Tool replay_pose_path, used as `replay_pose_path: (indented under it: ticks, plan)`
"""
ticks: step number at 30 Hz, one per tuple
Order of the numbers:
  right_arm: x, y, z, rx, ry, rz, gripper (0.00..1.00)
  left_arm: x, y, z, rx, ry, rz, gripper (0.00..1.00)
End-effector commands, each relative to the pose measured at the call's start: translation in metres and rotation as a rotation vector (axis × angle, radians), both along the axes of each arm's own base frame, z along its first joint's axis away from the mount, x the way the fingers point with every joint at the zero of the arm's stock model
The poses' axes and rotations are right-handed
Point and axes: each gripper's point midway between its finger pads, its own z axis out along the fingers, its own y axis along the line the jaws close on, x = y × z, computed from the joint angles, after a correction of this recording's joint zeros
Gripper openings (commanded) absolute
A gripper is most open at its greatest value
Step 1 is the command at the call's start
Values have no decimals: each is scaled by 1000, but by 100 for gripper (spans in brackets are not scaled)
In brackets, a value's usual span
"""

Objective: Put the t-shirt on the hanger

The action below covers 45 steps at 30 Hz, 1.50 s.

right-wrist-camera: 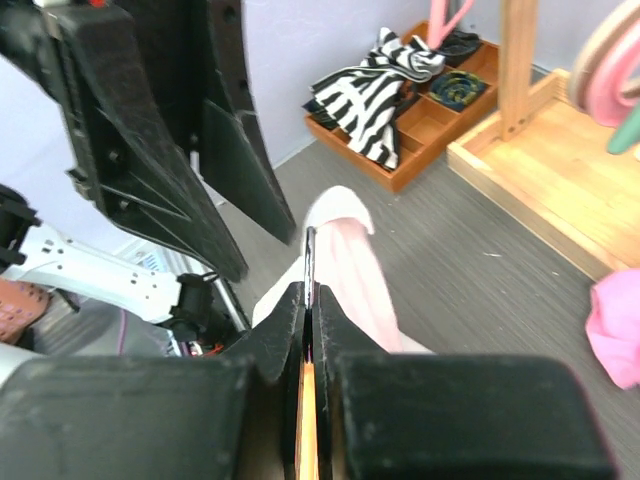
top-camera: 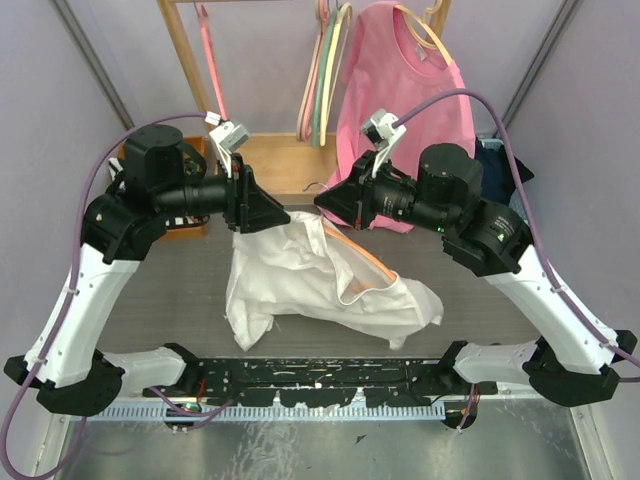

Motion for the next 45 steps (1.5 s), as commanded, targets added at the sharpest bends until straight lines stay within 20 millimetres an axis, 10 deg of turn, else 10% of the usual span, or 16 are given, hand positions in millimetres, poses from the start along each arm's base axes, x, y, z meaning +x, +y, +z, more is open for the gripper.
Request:
replay_pose_path:
  ticks: [1,22,45]
  plan:
    - [2,-24,38,61,-88,-93,1,16,12,13,27,-67,113,46]
    - [-12,-50,98,160,-187,-129,1,3,87,-54,231,-75,414,53]
    - [-10,-33,101,170,-168,-77,1,44,95,-77,237,-103,601,62]
